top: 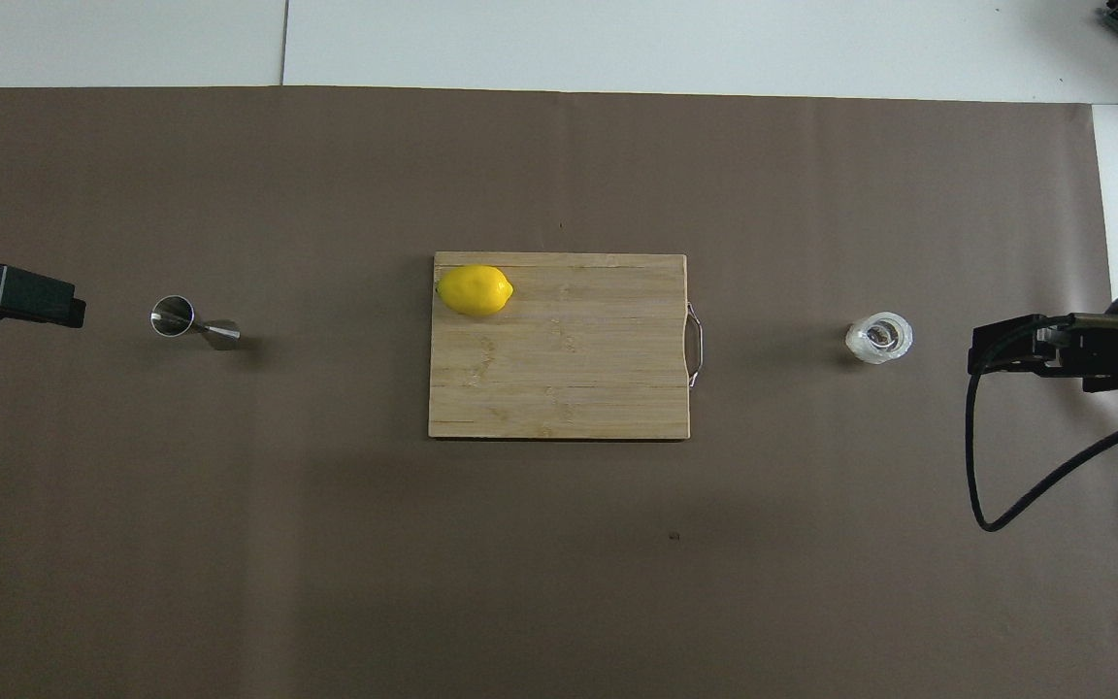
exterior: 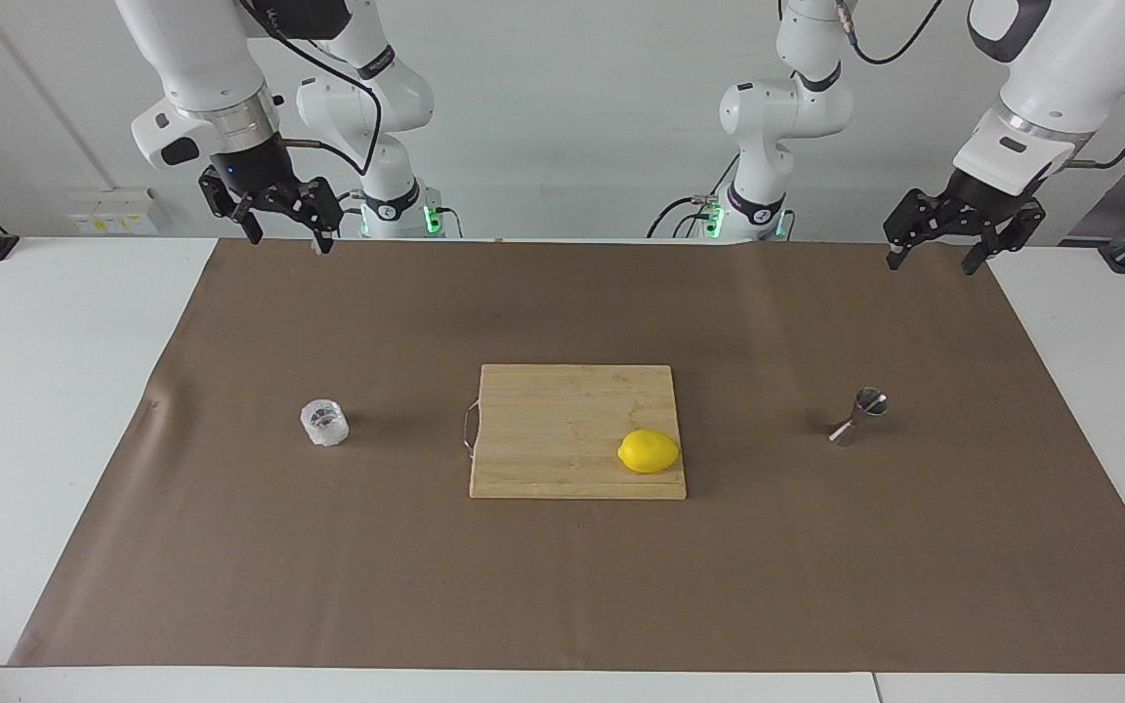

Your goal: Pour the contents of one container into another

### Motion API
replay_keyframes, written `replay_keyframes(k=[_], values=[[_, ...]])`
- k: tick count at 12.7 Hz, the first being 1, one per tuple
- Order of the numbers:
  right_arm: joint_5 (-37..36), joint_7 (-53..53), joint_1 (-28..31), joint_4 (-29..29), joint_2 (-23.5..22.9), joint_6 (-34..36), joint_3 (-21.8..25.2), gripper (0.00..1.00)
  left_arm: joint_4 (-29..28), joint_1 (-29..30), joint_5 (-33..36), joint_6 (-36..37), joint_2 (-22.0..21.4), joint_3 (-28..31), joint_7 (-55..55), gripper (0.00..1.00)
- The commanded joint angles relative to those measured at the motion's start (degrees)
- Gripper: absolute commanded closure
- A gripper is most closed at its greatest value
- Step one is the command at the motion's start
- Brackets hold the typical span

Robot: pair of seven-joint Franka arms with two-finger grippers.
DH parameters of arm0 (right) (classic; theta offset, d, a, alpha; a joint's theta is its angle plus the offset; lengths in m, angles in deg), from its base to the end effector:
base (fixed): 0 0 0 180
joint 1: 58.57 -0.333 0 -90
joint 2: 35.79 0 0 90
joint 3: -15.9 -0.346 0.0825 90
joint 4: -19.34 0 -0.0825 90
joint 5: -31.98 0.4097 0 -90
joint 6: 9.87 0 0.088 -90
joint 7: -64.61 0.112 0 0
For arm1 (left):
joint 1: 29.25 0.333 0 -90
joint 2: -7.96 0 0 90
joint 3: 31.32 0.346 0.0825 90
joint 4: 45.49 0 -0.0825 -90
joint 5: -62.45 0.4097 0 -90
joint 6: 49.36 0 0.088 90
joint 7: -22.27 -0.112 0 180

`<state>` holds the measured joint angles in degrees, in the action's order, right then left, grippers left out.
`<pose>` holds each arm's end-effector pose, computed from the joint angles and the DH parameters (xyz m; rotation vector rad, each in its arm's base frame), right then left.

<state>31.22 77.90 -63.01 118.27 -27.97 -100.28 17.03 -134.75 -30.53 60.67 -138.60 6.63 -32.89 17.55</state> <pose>0.5318 0.0285 0.6485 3.1175 -0.2716 -0.0166 0.5705 -0.0321 0.6682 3.1045 -0.2066 0.0363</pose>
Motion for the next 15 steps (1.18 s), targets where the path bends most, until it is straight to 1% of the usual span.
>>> replay_keyframes(k=[1, 4, 6, 8, 10, 12, 15], values=[[0.8, 1.6, -0.2, 2.0, 1.6, -1.6, 0.3, 0.00, -2.7, -0.4, 0.8, -1.8, -1.6, 0.4, 0.1, 0.00], [0.8, 1.5, -0.1, 1.9, 1.5, -1.9, 0.3, 0.00, -2.9, 0.1, 0.7, -3.6, -1.6, 0.6, 0.1, 0.00], [0.8, 1.4, -0.1, 2.0, 1.4, -3.8, 0.3, 0.00, -3.9, 0.2, 0.7, -5.4, -1.6, 1.0, 0.6, 0.00], [0.8, 1.4, -0.1, 2.0, 1.4, -3.8, 0.3, 0.00, -5.5, 1.4, 0.5, -7.5, -1.7, 1.0, 1.4, 0.00], [0.8, 2.1, -0.1, 2.0, 1.5, -3.4, 0.3, 0.00, -8.6, 2.1, 0.3, -10.1, -2.8, 1.1, 2.3, 0.00], [0.8, 2.5, 0.1, 2.0, 1.5, -3.6, 0.3, 0.00, -15.1, 4.1, 0.0, -14.0, -5.5, 1.2, 10.0, 0.00], [0.8, 2.7, 0.0, 2.0, 1.6, -3.5, 0.3, 0.00, -15.6, 4.3, 0.0, -12.8, -6.0, 1.3, 11.6, 0.00]])
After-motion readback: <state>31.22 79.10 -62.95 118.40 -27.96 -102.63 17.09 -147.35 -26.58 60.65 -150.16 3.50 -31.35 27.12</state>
